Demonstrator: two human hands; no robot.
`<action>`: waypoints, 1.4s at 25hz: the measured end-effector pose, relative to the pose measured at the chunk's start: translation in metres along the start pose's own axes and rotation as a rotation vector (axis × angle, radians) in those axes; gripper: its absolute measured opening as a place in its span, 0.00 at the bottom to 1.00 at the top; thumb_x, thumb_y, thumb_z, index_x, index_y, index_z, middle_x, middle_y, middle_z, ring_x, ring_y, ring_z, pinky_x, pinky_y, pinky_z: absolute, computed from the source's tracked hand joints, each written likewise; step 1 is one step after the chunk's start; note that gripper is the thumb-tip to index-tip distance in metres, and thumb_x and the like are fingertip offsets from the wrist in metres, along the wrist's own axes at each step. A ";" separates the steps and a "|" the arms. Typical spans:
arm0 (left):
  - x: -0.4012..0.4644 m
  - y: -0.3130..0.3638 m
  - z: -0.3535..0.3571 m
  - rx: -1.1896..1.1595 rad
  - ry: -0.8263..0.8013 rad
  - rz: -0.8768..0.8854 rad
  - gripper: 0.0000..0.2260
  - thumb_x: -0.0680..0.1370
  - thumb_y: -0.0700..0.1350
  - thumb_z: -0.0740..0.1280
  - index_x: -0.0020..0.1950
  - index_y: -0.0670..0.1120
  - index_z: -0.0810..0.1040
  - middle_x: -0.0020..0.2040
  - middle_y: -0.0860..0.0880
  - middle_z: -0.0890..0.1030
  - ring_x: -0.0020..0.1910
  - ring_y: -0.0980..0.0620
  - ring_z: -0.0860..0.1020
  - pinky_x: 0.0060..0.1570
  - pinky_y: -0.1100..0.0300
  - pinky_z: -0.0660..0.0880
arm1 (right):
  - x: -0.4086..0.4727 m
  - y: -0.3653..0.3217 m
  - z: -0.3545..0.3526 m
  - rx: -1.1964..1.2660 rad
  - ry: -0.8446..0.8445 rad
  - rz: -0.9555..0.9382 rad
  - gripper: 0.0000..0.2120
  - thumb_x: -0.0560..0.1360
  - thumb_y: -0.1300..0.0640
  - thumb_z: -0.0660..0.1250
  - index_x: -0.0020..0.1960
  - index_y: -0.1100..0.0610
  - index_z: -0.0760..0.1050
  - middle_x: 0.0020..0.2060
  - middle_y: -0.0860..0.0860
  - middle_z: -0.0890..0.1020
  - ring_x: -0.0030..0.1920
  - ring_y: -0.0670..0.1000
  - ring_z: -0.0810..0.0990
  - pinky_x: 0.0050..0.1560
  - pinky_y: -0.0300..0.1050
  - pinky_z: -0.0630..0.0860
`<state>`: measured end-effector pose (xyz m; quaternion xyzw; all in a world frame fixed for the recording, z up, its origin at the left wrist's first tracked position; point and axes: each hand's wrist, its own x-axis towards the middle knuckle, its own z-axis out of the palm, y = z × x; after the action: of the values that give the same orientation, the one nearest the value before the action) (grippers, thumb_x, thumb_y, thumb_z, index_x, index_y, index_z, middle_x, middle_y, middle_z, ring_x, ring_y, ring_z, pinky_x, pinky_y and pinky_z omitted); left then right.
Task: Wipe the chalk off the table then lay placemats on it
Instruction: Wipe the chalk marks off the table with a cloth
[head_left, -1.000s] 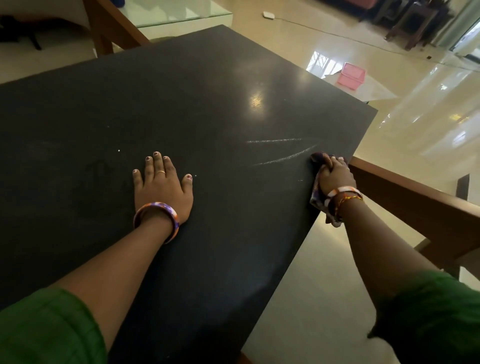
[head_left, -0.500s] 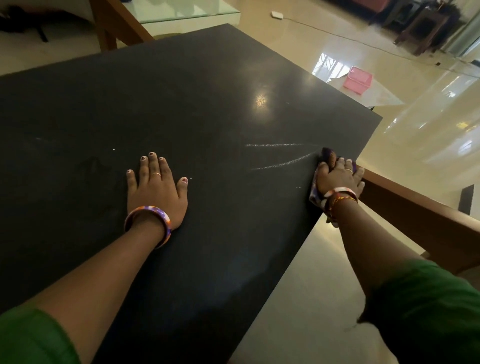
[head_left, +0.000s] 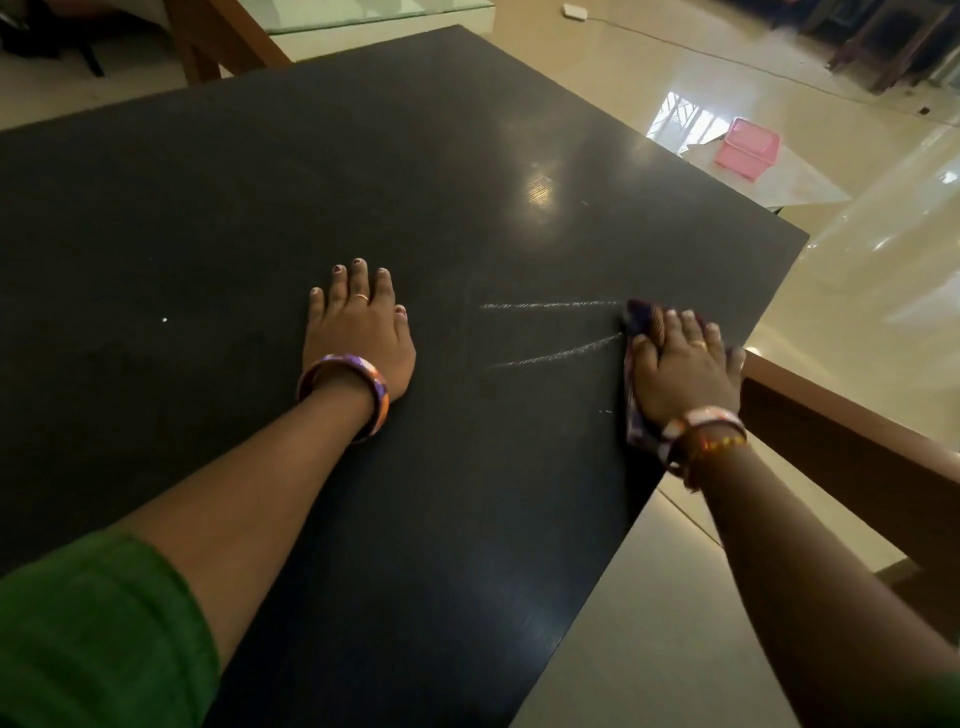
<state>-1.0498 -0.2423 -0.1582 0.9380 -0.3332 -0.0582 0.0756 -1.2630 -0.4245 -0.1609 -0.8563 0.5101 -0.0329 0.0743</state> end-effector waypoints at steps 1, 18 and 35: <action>0.002 0.000 0.004 0.025 0.014 -0.008 0.23 0.82 0.48 0.48 0.77 0.44 0.50 0.77 0.44 0.50 0.76 0.45 0.49 0.74 0.48 0.47 | 0.033 0.000 0.000 0.001 -0.008 0.021 0.26 0.82 0.46 0.46 0.77 0.54 0.50 0.77 0.51 0.52 0.77 0.55 0.47 0.75 0.55 0.41; -0.001 0.002 0.004 0.040 0.024 -0.029 0.23 0.82 0.48 0.48 0.77 0.44 0.51 0.77 0.45 0.51 0.76 0.45 0.50 0.74 0.49 0.49 | 0.036 -0.042 0.004 0.028 -0.011 -0.309 0.25 0.80 0.44 0.46 0.76 0.49 0.54 0.77 0.48 0.53 0.77 0.52 0.49 0.74 0.49 0.45; -0.002 0.007 0.002 0.034 0.010 -0.027 0.23 0.82 0.48 0.47 0.77 0.44 0.50 0.78 0.44 0.50 0.76 0.45 0.50 0.74 0.49 0.49 | -0.049 -0.033 0.004 0.006 -0.036 -0.498 0.31 0.75 0.38 0.35 0.76 0.46 0.47 0.73 0.41 0.43 0.74 0.43 0.40 0.71 0.39 0.36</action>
<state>-1.0560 -0.2460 -0.1585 0.9438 -0.3211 -0.0487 0.0604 -1.2578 -0.3654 -0.1584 -0.9558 0.2820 -0.0367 0.0754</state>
